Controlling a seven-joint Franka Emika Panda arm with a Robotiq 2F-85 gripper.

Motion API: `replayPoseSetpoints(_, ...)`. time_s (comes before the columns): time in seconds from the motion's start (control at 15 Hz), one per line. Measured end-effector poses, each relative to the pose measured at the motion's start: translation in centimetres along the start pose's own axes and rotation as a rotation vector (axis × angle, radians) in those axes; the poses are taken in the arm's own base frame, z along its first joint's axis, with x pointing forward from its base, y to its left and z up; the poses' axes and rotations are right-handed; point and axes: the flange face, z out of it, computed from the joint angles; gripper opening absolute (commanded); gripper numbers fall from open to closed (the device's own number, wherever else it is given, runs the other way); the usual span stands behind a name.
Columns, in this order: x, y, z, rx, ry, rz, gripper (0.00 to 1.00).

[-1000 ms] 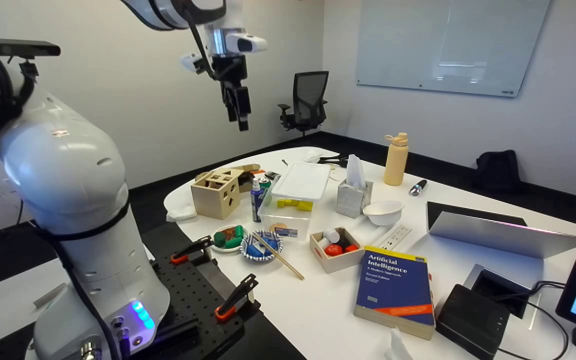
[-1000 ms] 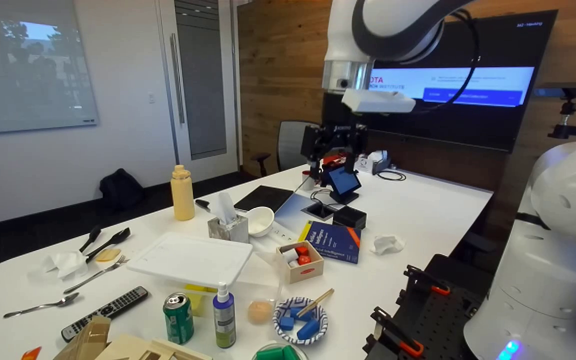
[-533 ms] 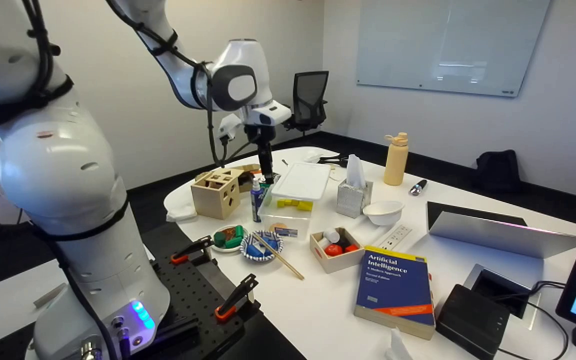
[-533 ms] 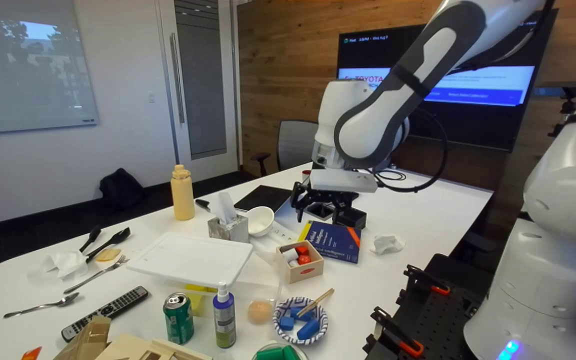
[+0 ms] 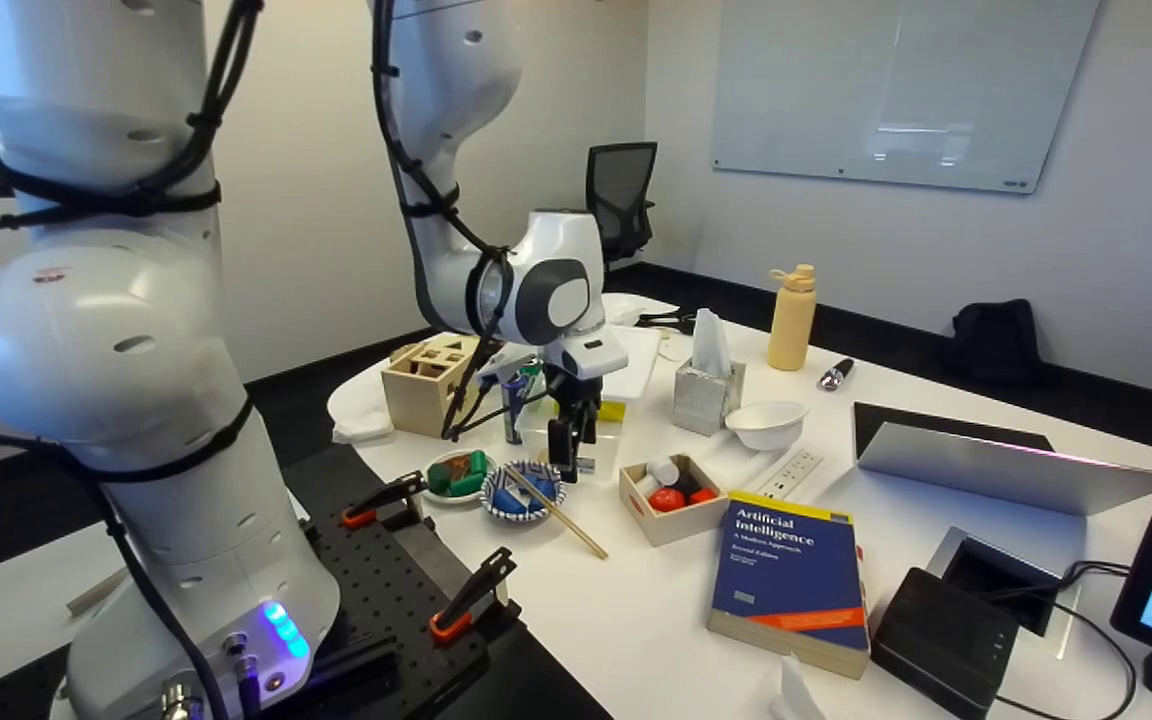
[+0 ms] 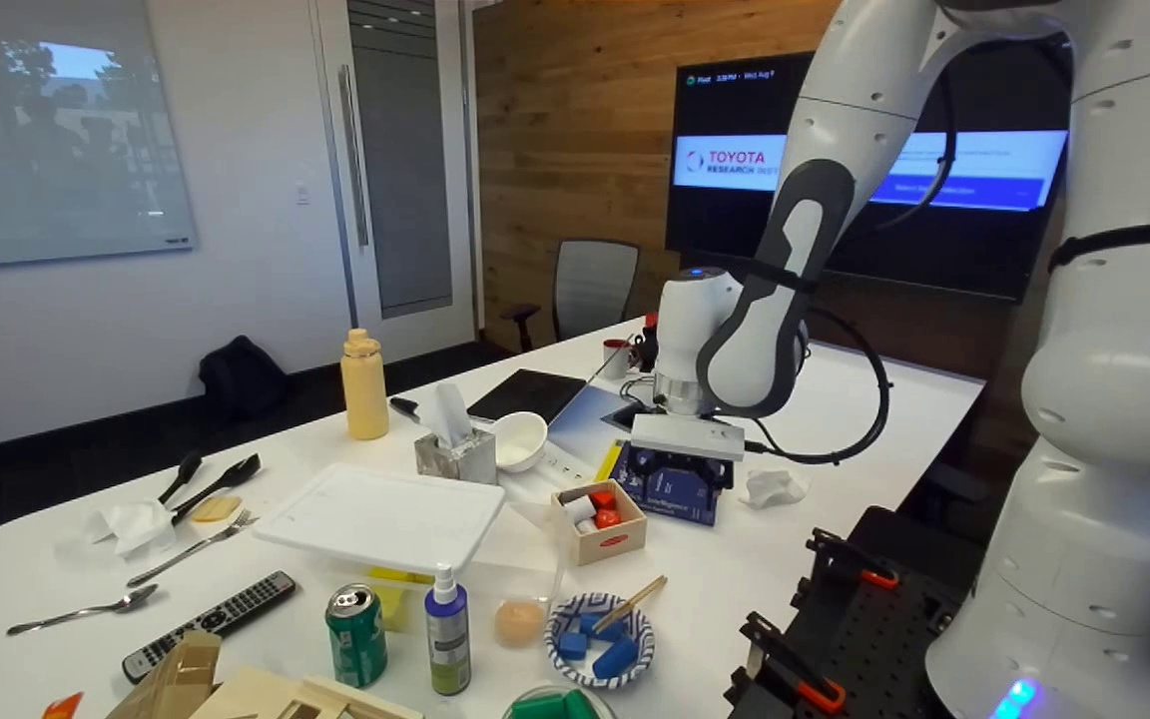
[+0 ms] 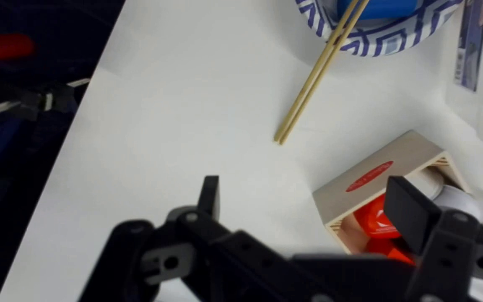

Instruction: Use the chopsticks to stir in the bowl

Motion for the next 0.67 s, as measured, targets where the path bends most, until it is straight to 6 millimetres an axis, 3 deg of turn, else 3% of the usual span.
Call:
replayPoseSetpoints(0.4, 1.6, 0.2, 7.1, -0.025, -0.085, 0.199, 1.00)
replayPoseSetpoints(0.67, 1.8, -0.5, 10.0, -0.025, -0.131, 0.290, 1.00)
